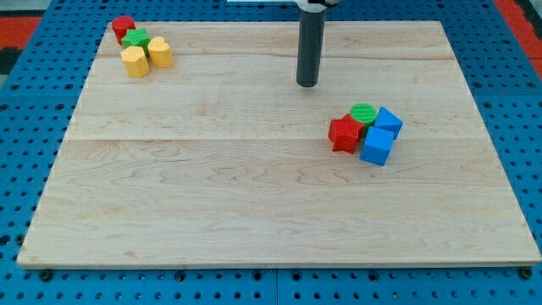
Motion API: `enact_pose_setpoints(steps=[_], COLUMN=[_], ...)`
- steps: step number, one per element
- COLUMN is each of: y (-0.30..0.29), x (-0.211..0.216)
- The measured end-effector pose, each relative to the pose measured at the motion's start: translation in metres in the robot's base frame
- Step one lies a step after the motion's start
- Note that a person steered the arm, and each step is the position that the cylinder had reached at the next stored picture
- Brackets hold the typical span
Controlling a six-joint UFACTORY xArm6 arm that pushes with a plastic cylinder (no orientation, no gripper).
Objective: Place your arm at the right side of the heart
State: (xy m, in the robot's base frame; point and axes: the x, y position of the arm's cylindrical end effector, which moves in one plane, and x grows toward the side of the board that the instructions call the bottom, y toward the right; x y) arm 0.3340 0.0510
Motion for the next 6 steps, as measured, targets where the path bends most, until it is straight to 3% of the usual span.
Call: enact_pose_setpoints(steps=[3,4,5,6], y=[0.044,-0.036,-0.073,-0.146], x=[-0.005,-0.031,-0.089,-0.123])
